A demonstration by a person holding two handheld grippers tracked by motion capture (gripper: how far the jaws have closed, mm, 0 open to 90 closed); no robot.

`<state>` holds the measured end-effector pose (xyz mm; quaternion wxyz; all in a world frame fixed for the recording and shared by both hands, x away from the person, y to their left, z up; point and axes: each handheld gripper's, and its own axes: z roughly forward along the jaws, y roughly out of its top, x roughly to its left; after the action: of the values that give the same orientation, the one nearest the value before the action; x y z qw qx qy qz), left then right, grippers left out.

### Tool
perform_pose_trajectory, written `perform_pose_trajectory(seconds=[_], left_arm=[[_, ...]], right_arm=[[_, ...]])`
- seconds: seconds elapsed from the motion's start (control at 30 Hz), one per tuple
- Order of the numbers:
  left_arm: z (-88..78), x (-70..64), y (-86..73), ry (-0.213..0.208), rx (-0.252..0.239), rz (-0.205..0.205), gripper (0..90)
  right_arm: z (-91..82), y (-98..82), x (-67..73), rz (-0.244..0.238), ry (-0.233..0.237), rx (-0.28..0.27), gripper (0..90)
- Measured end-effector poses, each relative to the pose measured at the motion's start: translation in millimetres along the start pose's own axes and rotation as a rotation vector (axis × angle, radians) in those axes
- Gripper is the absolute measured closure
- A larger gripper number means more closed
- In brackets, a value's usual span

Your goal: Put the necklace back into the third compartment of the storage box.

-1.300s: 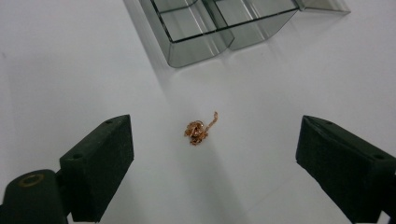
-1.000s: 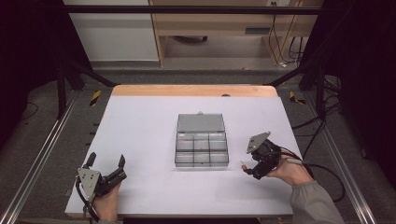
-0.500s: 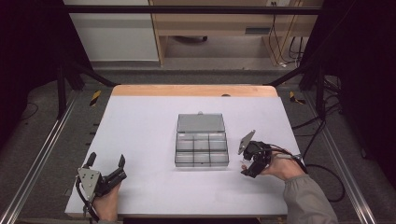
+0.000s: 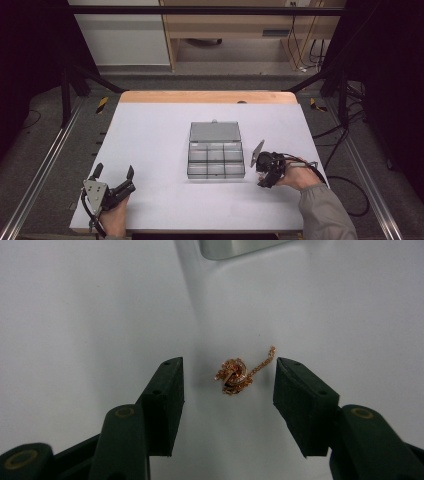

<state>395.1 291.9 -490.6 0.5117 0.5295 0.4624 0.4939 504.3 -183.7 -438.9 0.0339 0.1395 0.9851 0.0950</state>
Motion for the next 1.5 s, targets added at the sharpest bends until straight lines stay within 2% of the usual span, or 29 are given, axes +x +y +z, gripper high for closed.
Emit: perform_pose_trajectory(seconds=[0.1, 0.3, 0.43, 0.67, 0.87, 1.07, 1.23, 1.5], left_arm=[[0.1, -0.2, 0.1, 0.000, 0.003, 0.002, 4.4], [0.1, -0.2, 0.1, 0.000, 0.002, 0.002, 4.4], [0.2, -0.4, 0.1, 0.000, 0.004, 0.004, 4.6], [0.3, -0.4, 0.1, 0.001, 0.004, 0.004, 4.9], [0.4, -0.4, 0.2, 0.000, 0.005, 0.004, 5.1], [0.4, -0.5, 0.2, 0.000, 0.006, 0.004, 5.6], [0.4, -0.4, 0.2, 0.000, 0.006, 0.003, 5.7], [0.4, -0.2, 0.2, 0.000, 0.006, 0.002, 5.9]], right_arm=[[2.8, -1.8, -2.8, 0.005, 0.002, 0.023, 51.3], [3.6, -1.5, -5.1, 0.015, 0.011, 0.020, 53.6], [7.1, -0.1, -6.4, 0.041, 0.012, 0.041, 58.1], [8.2, 1.6, -8.8, 0.061, 0.022, 0.052, 59.1], [9.2, 9.1, -10.2, 0.083, 0.020, 0.099, 62.8], [9.2, 10.9, -8.6, 0.088, 0.018, 0.108, 69.9], [9.2, 11.4, -5.5, 0.068, 0.024, 0.106, 82.6], [9.1, 10.9, -4.6, 0.069, 0.021, 0.101, 84.0]])
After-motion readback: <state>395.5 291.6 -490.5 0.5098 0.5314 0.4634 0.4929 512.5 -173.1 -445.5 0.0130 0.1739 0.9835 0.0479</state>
